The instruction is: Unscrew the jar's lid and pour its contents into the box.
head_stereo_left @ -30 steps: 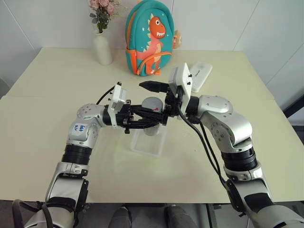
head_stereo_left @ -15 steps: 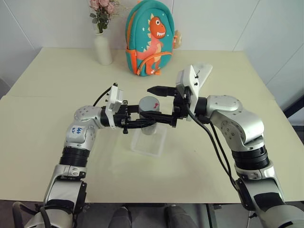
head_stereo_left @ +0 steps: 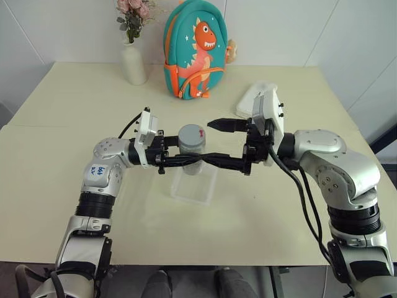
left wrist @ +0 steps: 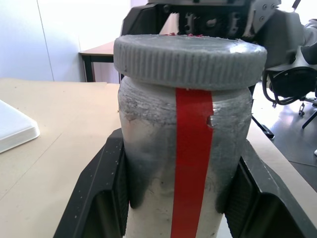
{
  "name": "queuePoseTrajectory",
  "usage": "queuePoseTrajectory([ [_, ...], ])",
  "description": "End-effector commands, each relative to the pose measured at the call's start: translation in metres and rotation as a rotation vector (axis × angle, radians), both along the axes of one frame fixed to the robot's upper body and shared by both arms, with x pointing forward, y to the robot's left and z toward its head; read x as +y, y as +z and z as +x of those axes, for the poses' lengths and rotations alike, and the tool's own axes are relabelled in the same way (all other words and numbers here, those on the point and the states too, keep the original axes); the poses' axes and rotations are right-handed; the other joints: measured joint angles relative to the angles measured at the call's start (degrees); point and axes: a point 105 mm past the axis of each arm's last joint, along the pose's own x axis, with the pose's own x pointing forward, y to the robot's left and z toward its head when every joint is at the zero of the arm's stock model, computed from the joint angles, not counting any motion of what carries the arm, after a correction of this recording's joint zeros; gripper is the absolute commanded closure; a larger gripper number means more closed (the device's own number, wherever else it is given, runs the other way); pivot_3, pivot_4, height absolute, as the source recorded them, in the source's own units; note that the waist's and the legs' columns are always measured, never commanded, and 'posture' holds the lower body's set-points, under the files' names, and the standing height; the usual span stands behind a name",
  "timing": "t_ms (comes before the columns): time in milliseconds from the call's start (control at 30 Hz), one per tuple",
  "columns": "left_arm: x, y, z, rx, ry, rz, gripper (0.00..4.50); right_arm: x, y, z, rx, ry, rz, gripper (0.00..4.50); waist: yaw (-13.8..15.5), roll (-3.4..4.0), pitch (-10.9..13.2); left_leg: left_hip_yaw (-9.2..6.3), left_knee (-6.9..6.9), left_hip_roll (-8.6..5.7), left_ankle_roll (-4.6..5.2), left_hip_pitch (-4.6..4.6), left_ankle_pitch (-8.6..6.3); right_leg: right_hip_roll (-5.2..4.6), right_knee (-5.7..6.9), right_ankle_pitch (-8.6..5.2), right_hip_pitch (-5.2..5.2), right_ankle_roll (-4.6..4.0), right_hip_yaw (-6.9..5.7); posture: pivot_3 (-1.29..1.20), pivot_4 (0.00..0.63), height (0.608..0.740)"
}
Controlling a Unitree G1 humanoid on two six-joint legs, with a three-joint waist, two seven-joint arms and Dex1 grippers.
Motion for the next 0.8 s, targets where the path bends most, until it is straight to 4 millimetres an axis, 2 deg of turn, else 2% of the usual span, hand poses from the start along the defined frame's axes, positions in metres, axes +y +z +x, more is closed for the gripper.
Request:
queuePoseTrajectory([
  [33, -0.005, 0.009, -0.002, -0.035, -0.029, -0.017, 2.52, 0.008, 0.018, -0.012, -0.046, 0.046, 0.064, 0.02, 0.0, 0.00, 0.0, 0.00, 0.01, 0.00, 0.00, 0.00, 0.00, 0.00, 0.02, 0.00, 0.00, 0.00, 0.00, 0.00, 0.150, 0.740],
  [133, -0.006, 0.007, -0.001, -0.035, -0.033, -0.016, 2.52, 0.011, 0.019, -0.014, -0.037, 0.068, 0.077, 0.02, 0.1, 0.00, 0.0, 0.00, 0.04, 0.00, 0.00, 0.00, 0.00, 0.00, 0.04, 0.00, 0.00, 0.00, 0.00, 0.00, 0.150, 0.740],
  [267, -0.011, 0.008, 0.000, -0.037, -0.049, -0.020, 2.52, 0.025, 0.019, -0.016, -0.026, 0.108, 0.102, 0.02, 0.0, 0.00, 0.0, 0.00, 0.02, 0.00, 0.00, 0.00, 0.00, 0.01, 0.03, 0.00, 0.00, 0.00, 0.00, 0.00, 0.150, 0.740],
  [433, -0.016, 0.010, -0.001, -0.047, -0.069, -0.021, 2.52, 0.039, 0.015, 0.001, -0.037, 0.074, 0.099, 0.02, 0.0, 0.00, 0.0, 0.00, 0.04, -0.01, 0.00, 0.00, 0.00, 0.00, 0.04, 0.00, 0.00, 0.00, 0.00, 0.00, 0.150, 0.740],
  [800, -0.020, 0.009, -0.005, -0.055, -0.086, -0.019, 2.52, 0.041, 0.021, 0.021, -0.089, 0.038, 0.096, 0.02, -0.1, 0.01, 0.0, -0.01, 0.01, 0.00, 0.00, 0.00, 0.00, 0.00, 0.03, 0.00, -0.01, 0.00, -0.02, 0.00, 0.150, 0.740],
])
